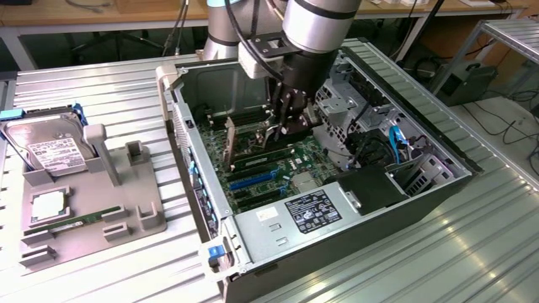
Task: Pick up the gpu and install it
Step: 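Insert the gpu into the slot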
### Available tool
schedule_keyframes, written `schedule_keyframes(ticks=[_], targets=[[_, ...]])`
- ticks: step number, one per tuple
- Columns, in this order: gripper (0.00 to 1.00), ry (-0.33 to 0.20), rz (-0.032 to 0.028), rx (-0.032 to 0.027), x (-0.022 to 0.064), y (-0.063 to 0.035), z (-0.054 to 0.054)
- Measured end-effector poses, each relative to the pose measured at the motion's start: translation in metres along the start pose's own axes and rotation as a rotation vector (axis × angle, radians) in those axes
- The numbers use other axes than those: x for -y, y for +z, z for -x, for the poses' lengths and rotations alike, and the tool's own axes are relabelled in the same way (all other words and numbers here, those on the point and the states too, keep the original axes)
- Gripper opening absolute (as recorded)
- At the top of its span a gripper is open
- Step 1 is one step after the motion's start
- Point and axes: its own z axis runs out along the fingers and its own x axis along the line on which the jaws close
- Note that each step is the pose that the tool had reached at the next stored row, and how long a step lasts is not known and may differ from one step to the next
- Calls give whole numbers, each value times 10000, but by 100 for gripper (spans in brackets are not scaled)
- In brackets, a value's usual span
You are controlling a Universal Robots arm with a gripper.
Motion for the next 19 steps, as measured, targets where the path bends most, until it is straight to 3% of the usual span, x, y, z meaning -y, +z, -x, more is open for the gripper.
schedule_keyframes(ticks=[12,19], targets=[[26,46,1,-83,-185,203,-18],[26,107,5,-245,-220,285,-60]])
